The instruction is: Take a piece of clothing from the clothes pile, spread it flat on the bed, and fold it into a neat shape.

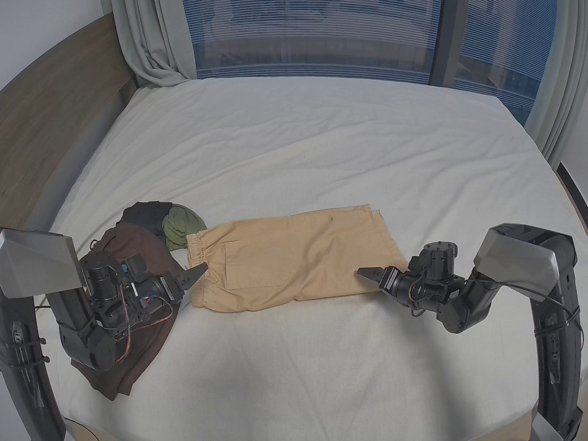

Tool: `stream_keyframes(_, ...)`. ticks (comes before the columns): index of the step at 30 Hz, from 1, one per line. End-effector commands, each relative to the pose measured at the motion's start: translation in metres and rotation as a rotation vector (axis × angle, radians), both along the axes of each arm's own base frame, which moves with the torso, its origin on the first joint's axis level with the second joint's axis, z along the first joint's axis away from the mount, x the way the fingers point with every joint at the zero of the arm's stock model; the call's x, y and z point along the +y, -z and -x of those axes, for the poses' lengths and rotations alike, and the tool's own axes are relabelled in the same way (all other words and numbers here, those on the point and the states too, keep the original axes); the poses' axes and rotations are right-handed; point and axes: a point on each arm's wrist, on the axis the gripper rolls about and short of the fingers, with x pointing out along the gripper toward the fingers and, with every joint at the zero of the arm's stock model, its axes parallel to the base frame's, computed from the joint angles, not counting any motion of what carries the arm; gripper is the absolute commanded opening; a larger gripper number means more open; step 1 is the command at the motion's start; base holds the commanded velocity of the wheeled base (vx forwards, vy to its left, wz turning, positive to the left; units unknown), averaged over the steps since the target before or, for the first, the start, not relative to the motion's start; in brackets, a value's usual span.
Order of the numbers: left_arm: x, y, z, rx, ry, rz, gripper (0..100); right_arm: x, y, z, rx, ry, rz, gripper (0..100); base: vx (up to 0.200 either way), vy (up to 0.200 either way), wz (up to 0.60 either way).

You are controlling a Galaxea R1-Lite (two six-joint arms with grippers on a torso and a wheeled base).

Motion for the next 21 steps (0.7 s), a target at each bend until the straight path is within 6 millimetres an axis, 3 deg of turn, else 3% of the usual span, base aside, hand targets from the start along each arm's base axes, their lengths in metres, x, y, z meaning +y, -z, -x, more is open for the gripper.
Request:
stream_keyframes(1,0.000,0.000,0.000,0.001,0.000,0.001,100,0.009,0.016,-0.010,0.007,0.019,-0.013,100,0.000,0.000,0.00)
stream_keyframes(7,0.000,0.000,-0.001,-0.003,0.000,0.003,100,0.023,0.011,-0.028,-0.054,0.054,-0.052,100,0.000,0.000,0.00)
stream_keyframes(18,0.000,0.001,-0.002,0.001,-0.001,0.004,100,0.028,0.014,-0.028,-0.067,0.055,-0.066,100,0.000,0.000,0.00)
stream_keyframes(19,0.000,0.001,-0.001,0.002,-0.001,0.003,100,0.028,0.015,-0.029,-0.069,0.064,-0.062,0,0.000,0.000,0.00)
stream_keyframes(21,0.000,0.001,-0.001,0.003,-0.001,0.005,100,0.028,0.015,-0.029,-0.072,0.070,-0.059,0,0.000,0.000,0.00)
